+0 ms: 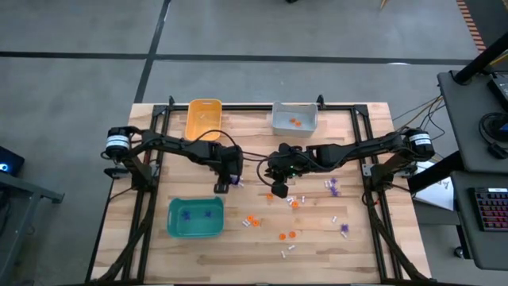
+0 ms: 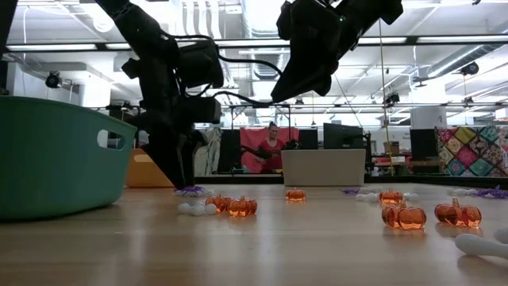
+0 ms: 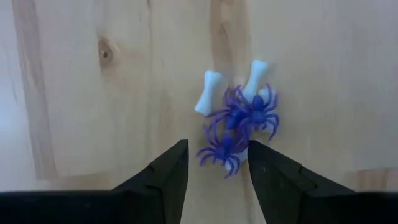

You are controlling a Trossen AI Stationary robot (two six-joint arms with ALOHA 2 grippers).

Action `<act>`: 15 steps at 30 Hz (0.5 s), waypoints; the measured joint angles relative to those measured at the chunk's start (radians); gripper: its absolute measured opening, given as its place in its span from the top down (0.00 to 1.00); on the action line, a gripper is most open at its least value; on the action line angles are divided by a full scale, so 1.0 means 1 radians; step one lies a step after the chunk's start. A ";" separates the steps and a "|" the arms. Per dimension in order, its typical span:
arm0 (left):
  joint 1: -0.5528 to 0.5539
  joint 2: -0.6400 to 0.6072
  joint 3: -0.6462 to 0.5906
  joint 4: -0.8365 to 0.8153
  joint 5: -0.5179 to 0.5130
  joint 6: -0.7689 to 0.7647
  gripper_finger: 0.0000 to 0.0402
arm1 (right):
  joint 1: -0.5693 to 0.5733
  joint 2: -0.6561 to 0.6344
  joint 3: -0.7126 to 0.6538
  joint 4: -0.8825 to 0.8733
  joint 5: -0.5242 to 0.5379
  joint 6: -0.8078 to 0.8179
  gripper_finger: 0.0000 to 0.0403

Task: Sort Halloween decoration
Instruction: Put the blue spider toy into the green bin

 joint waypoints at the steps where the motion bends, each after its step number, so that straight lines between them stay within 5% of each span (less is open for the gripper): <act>1: 0.000 0.000 0.000 0.001 -0.016 0.001 0.64 | 0.000 0.000 0.000 0.003 0.000 0.000 0.85; 15: 0.003 0.000 -0.001 0.005 -0.067 0.022 0.76 | 0.000 0.000 0.000 0.026 0.001 -0.002 0.85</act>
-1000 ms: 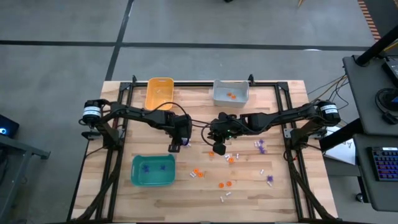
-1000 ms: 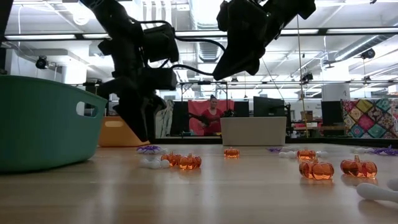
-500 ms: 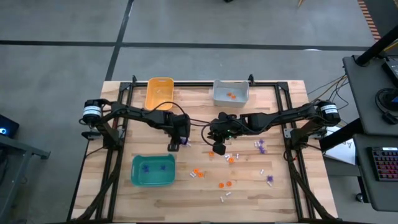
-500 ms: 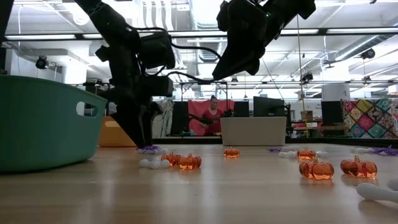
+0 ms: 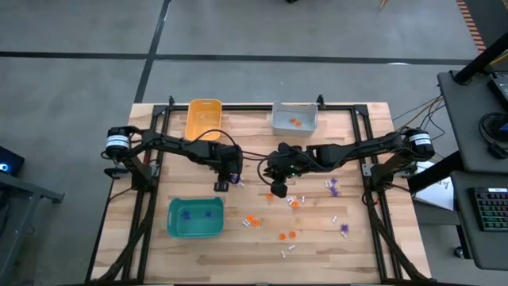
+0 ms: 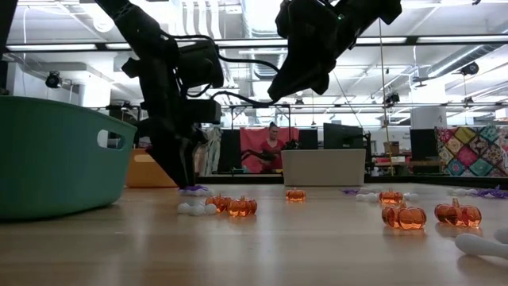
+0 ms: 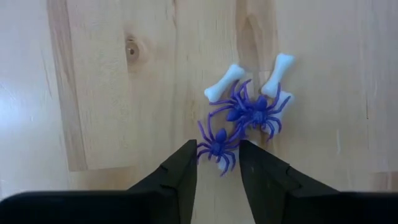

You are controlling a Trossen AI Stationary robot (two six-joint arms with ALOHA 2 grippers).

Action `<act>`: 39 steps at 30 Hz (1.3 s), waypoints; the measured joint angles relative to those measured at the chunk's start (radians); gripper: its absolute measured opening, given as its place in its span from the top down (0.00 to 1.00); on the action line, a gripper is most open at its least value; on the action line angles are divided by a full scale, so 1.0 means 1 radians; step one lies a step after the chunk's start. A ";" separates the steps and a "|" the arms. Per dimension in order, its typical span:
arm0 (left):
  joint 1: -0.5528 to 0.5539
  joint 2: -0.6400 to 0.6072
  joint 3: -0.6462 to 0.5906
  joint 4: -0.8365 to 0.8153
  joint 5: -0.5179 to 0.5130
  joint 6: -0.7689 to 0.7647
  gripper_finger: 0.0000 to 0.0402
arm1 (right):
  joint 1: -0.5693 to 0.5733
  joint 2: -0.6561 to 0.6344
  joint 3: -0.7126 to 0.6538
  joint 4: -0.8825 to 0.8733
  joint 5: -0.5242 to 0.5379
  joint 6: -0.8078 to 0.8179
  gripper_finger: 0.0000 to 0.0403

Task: Sort Halloween decoration
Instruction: Put the blue spider toy into the green bin

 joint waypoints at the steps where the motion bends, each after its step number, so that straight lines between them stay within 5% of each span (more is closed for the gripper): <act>1: 0.000 0.000 0.000 0.000 0.000 0.000 0.77 | 0.000 0.000 0.000 0.000 0.000 0.000 0.85; 15: 0.000 0.000 0.000 0.004 -0.001 0.000 0.99 | 0.000 0.000 0.000 0.000 0.016 0.000 0.85; 39: 0.000 -0.023 0.000 0.016 0.000 -0.008 1.00 | 0.000 0.000 0.000 0.000 0.016 -0.001 0.85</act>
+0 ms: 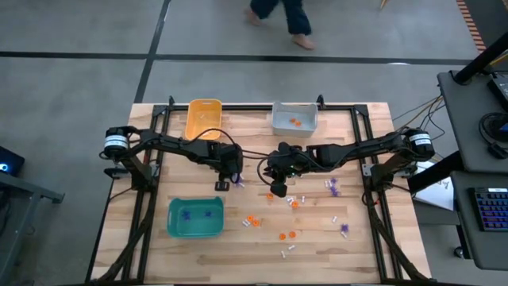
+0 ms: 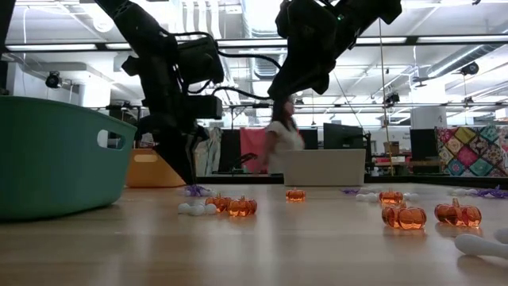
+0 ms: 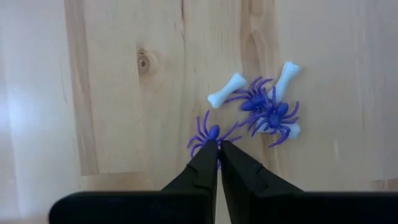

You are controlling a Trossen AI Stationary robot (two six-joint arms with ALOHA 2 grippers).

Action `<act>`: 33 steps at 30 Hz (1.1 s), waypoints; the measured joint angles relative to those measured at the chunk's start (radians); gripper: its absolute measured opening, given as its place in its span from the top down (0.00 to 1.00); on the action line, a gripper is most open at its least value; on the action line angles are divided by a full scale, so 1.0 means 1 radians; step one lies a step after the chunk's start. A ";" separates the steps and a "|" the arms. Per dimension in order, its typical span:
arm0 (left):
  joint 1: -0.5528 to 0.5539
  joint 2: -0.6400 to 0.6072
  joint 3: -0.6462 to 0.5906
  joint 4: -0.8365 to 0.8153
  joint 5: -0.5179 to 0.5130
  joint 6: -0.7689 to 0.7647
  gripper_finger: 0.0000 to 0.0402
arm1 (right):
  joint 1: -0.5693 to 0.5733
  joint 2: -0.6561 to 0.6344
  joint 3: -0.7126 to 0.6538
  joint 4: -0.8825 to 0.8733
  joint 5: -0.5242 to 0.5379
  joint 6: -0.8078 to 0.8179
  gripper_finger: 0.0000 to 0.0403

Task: Sort Halloween decoration
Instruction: Put the blue spider toy into the green bin

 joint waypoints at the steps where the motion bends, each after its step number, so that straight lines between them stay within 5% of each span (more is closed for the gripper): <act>1: 0.000 -0.006 0.000 0.000 0.000 -0.001 1.00 | 0.000 0.000 0.000 0.000 0.000 -0.001 0.85; 14: 0.000 -0.065 0.000 -0.010 0.000 0.001 1.00 | 0.000 0.000 0.000 0.000 0.000 -0.015 0.85; 24: -0.002 -0.234 0.000 -0.030 0.002 0.000 1.00 | 0.000 0.000 0.000 0.000 0.000 -0.015 0.85; 33: -0.020 -0.401 0.000 -0.086 0.120 -0.069 1.00 | 0.000 0.000 0.000 0.000 0.000 -0.015 0.85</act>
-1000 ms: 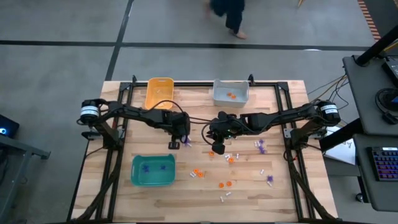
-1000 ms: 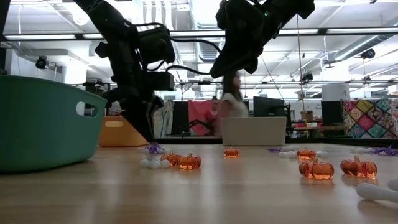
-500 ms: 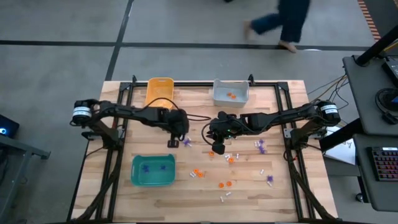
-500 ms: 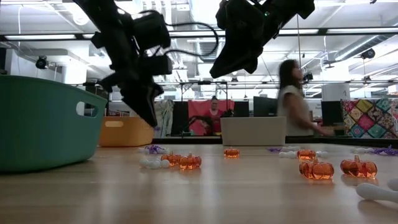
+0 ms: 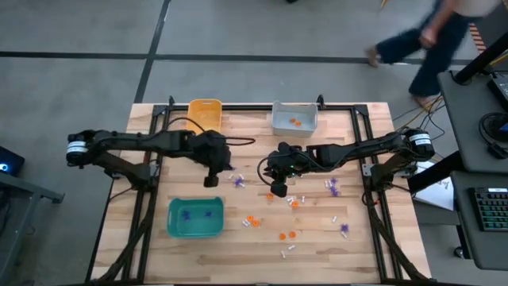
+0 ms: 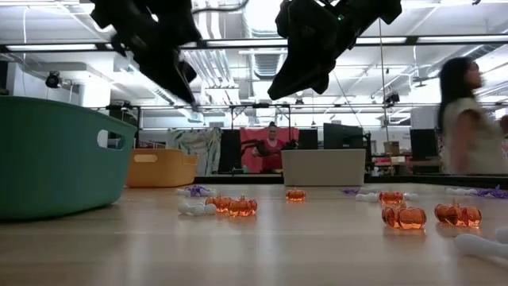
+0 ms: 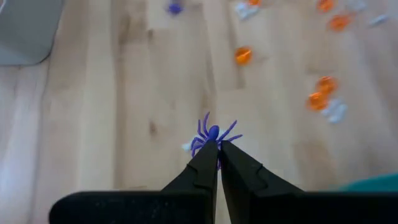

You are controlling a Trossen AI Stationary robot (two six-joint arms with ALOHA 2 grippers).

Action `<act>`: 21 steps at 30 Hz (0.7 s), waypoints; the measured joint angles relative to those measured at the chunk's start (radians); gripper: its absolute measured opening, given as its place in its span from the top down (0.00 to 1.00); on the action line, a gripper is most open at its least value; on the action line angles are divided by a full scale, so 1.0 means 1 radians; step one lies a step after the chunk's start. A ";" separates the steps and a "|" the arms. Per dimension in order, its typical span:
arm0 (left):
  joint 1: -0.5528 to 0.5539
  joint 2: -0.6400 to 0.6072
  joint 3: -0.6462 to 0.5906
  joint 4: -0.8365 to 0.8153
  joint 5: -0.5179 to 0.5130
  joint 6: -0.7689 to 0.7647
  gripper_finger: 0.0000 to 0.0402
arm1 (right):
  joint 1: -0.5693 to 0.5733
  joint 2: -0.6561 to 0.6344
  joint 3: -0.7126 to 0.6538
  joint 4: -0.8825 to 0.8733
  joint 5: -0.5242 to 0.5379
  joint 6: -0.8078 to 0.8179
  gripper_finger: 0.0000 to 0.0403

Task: Sort Halloween decoration
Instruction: Put the blue spider toy into the green bin

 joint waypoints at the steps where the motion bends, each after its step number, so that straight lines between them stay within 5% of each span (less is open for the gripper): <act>1: -0.007 -0.016 0.000 -0.009 0.015 -0.010 1.00 | 0.000 0.000 0.000 0.000 0.000 0.000 0.85; 21: -0.333 -0.163 0.000 -0.171 0.050 -0.332 1.00 | 0.005 0.000 0.000 0.000 0.000 0.001 0.85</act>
